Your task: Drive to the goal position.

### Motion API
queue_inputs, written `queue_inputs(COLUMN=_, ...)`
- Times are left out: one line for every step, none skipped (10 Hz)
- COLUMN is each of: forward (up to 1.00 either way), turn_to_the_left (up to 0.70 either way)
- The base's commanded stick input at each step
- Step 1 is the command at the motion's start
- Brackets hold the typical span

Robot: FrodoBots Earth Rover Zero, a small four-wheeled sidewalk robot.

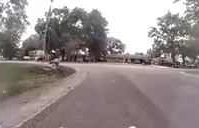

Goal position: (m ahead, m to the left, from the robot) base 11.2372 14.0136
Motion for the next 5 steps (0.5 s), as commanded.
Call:
queue_inputs(forward=0.70, turn_to_the_left=0.00)
queue_inputs(forward=0.70, turn_to_the_left=0.00)
queue_inputs(forward=0.70, turn_to_the_left=0.00)
queue_inputs(forward=0.70, turn_to_the_left=0.00)
queue_inputs(forward=0.70, turn_to_the_left=0.00)
